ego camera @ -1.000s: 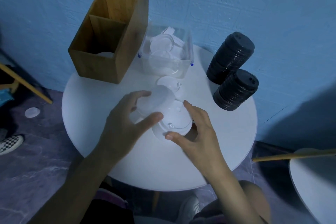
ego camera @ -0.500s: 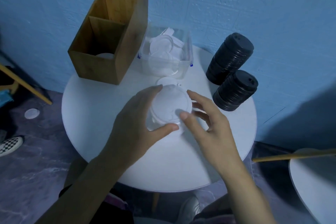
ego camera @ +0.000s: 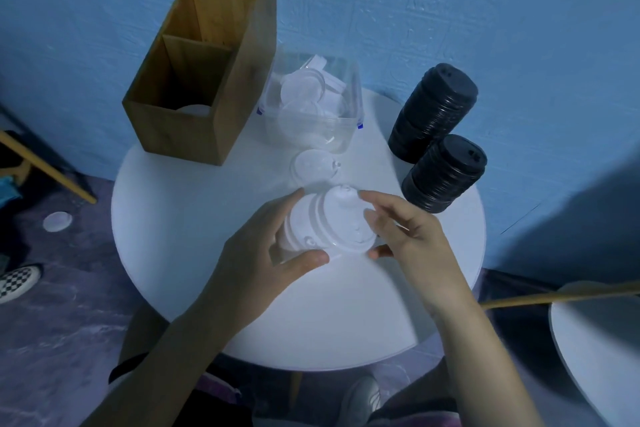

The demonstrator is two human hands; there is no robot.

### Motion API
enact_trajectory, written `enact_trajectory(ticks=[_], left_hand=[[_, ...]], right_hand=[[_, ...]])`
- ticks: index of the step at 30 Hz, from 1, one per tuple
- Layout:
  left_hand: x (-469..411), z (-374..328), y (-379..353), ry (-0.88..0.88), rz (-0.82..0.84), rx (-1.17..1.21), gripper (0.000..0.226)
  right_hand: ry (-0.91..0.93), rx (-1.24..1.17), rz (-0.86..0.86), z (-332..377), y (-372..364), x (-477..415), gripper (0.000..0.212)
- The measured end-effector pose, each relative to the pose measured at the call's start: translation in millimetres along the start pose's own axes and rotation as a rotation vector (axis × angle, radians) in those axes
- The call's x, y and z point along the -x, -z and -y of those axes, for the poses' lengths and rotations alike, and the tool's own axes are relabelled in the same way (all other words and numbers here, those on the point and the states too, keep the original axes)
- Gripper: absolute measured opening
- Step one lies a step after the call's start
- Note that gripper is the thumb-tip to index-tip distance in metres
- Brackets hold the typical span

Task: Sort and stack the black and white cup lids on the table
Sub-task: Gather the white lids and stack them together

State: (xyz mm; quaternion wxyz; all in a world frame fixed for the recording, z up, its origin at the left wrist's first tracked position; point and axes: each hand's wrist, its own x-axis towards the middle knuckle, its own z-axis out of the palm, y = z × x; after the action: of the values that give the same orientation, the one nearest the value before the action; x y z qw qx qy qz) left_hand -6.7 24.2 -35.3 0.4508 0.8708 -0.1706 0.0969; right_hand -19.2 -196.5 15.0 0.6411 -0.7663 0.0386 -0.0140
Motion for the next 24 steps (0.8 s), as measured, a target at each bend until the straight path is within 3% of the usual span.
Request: enact_trajectory(ticks=[2,6,11,15,19,24], left_hand=[[0,1,-1,-0.007,-0.013,-0.002,0.077],[1,1,0,0.011,0.014,0.004,0.082],[-2,4,0,0.026,0.065,0.032,0.084],[-7,10,6,0.08,0.157,0.126,0.079],[-12,10,9,0.093,0.19,0.155,0.07],[-11,15,8,0.074,0.202,0.148,0.076]], right_hand=[[-0.005,0.048,0.053,0,-4,2,0.025],[-0.018,0.206,0.104,-5,-9,3,0.057],[0.019,0.123,0.047,1,-9,4,0.04],[0.079,0.057,0.119,8,3,7,0.046],[0.19,0.319,0.25,4,2,8,0.058],[0.24,0.485,0.264,3,1,3,0.058]])
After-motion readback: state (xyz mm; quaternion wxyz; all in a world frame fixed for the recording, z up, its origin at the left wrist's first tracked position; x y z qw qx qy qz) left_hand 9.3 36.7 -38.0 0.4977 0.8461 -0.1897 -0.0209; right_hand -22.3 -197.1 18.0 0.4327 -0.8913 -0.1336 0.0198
